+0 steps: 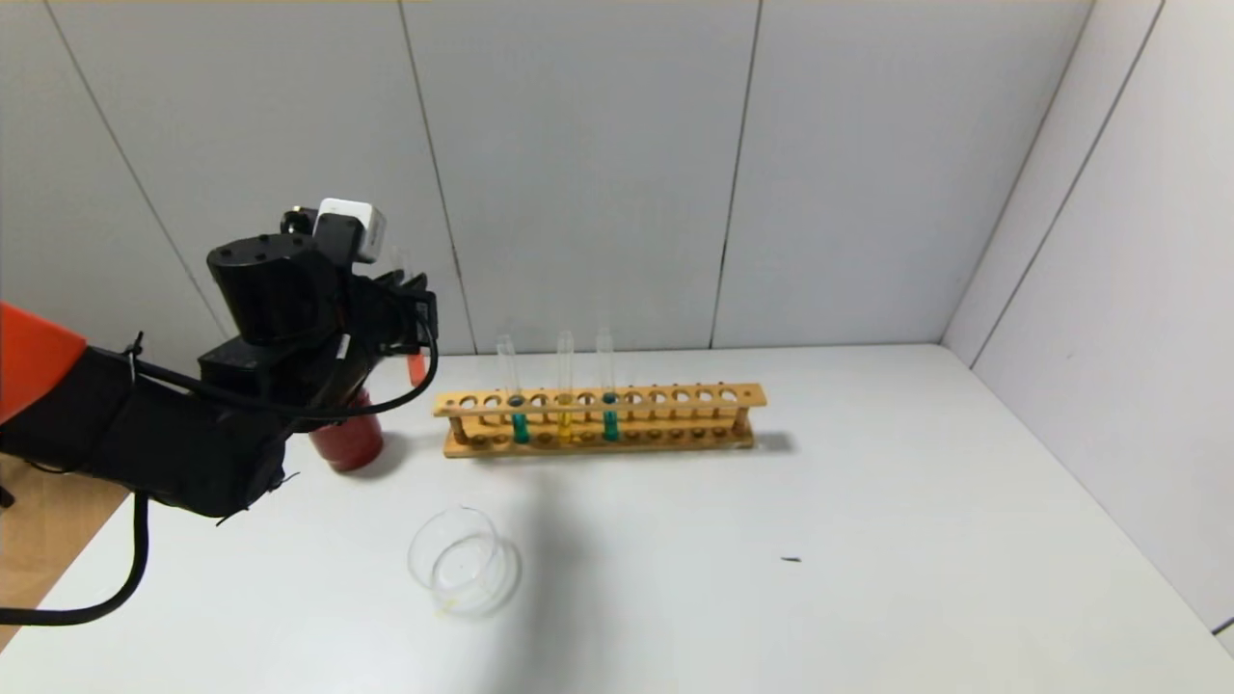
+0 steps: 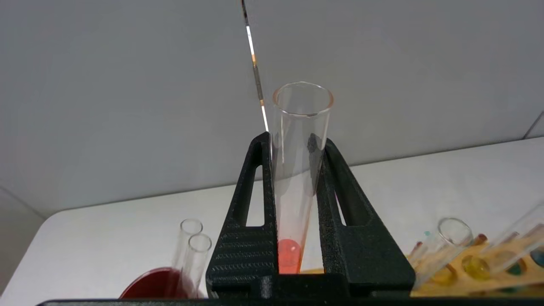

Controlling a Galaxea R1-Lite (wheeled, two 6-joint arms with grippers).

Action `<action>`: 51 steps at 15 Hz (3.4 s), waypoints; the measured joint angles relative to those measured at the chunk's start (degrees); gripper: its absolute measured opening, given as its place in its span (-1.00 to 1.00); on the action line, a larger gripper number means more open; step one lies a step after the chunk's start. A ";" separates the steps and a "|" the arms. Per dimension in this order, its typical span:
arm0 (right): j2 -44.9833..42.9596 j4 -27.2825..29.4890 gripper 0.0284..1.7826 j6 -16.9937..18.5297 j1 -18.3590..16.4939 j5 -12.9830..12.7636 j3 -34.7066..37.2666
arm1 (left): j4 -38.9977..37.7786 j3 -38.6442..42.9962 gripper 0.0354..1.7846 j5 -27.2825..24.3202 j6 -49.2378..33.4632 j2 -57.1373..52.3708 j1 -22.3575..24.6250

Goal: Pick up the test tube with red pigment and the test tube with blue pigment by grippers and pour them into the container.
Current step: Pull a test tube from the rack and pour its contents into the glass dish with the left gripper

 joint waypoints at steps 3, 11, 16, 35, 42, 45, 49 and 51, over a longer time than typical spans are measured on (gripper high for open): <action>0.00 0.02 0.92 0.00 0.00 -0.02 0.00 | 3.45 3.45 -0.68 1.66 1.26 -5.23 -1.24; 0.00 0.02 0.92 0.00 0.00 0.00 0.00 | 5.60 17.83 -0.68 4.24 7.83 -15.40 -3.91; 0.00 0.02 0.92 0.00 0.00 0.00 0.00 | 5.74 24.17 -0.68 5.16 13.01 -17.25 -4.14; 0.00 0.02 0.92 -0.02 0.00 0.00 0.00 | 31.60 24.26 -0.68 6.51 23.24 -16.68 -9.16; 0.00 0.02 0.92 0.00 0.00 -0.02 0.00 | 47.23 18.08 -0.68 6.64 24.53 -16.12 -12.11; 0.00 0.02 0.92 0.00 0.02 0.00 0.00 | 48.19 16.68 -0.68 6.80 24.53 -14.77 -13.15; 0.00 0.02 0.92 0.00 0.00 0.00 0.00 | 48.21 16.41 -0.68 6.78 24.55 -12.78 -13.62; 0.00 0.00 0.92 0.00 0.00 -0.02 0.00 | 48.77 16.54 -0.68 6.72 24.53 -12.45 -13.62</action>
